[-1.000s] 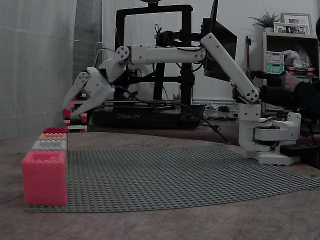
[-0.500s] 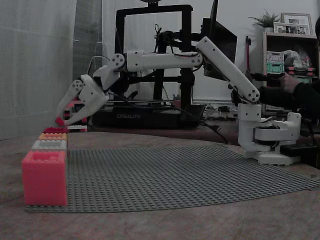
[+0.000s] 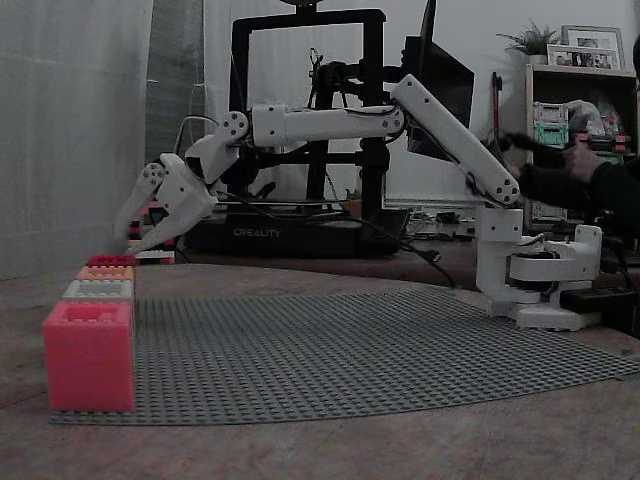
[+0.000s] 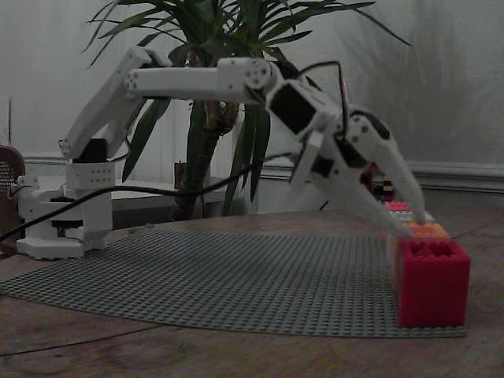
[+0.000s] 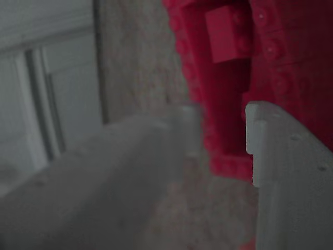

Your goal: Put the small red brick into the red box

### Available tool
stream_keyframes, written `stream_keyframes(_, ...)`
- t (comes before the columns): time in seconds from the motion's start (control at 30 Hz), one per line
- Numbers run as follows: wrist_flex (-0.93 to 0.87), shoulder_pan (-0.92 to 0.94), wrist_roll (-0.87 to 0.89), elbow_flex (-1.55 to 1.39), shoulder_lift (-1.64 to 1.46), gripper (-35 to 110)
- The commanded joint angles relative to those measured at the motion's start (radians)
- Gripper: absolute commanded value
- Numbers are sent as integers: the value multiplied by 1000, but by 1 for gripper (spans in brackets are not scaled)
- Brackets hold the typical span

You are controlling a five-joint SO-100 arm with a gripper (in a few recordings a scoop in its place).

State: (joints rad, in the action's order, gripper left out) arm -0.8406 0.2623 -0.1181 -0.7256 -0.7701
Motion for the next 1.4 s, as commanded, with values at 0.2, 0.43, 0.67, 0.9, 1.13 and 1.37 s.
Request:
stream_keyframes(0.2, -336, -64, -9, -442, -724, 0)
stream_keyframes(0.43, -334, -175, -63, -1247, -1198, 0)
stream_keyframes(0.67, -304, -233, -51, -1686, -1585, 0)
stream_keyframes(0.9, -377, -301, -29, -1960, -2006, 0)
stream_keyframes(1.13, -486, -308, -5, -2095, -2316, 0)
stream_keyframes(1.37, -561, -321, 38, -2131, -2439, 0)
